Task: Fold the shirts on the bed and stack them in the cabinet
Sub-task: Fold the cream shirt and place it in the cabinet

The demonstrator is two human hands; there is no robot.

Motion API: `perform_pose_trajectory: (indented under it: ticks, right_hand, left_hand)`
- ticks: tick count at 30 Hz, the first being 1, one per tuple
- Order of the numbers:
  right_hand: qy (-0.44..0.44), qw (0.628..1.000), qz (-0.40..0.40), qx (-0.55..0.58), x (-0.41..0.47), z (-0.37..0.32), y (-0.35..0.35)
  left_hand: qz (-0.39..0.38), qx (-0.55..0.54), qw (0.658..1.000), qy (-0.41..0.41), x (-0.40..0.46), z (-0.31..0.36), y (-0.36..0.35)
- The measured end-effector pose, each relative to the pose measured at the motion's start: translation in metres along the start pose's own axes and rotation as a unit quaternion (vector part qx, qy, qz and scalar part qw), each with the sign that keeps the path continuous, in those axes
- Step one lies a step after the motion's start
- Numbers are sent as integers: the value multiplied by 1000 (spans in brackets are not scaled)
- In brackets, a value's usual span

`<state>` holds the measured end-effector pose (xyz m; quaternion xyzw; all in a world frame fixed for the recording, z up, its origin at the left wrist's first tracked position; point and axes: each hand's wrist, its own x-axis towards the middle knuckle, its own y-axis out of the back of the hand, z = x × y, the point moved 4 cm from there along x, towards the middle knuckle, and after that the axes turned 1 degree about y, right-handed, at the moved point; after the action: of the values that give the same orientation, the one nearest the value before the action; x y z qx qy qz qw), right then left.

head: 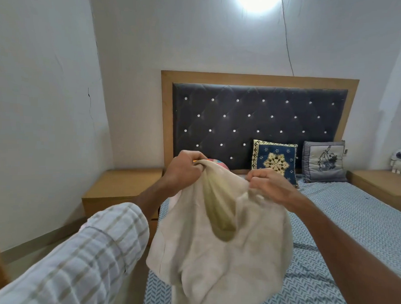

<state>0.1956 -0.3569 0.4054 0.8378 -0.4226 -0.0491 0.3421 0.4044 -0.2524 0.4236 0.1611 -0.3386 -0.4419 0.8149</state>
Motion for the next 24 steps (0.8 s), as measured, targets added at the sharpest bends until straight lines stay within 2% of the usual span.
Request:
perform_pose_trajectory:
  ticks: [2,3,7,9,10,12,13,14,15,16,18,19,20,22,23,24]
  right_hand:
    - [14,998,-67,3,3,-10,-23]
    - [22,997,-74,-31,6,-12,-34]
    - [-4,976,12,-217,24,-2,-54]
    - [-50,969,17,-243,23,14,-48]
    - [-71,969,25,-236,21,22,-40]
    - [-104,973,55,-197,18,33,-20]
    - [-114,975,65,-179,17,37,-10]
    - [-120,976,67,-168,16,39,-1]
    - [-125,977,62,-159,16,40,5]
    - [-127,980,55,-146,15,41,9]
    - [-134,986,35,-93,15,43,12]
    - [-139,988,25,-65,14,44,14]
    - [-143,989,15,-44,14,44,14]
    - [-151,988,8,-31,12,45,18]
    - [-157,987,6,-31,11,46,21]
    - [-165,986,1,-31,10,47,23]
  left_hand:
    - [-7,-1,1000,-13,0,12,-7]
    - [-9,5,1000,-25,1,19,-11]
    - [-1,59,994,-89,4,35,-9]
    - [-20,183,978,-100,5,29,4]
    - [-42,281,955,-83,4,21,10]
    - [-96,473,875,-31,-2,3,21]
    - [-124,530,839,-10,-7,-9,24]
    - [-147,550,822,6,-10,-18,25]
    - [-166,538,826,24,-13,-27,23]
    - [-186,497,846,46,-15,-32,22]
    - [-224,341,904,126,-18,-32,16]
    - [-234,249,923,179,-20,-29,12]
    - [-225,164,934,223,-20,-28,10]
    - [-168,67,945,272,-16,-32,13]
    - [-130,53,950,280,-17,-34,16]
    - [-86,86,956,267,-14,-38,22]
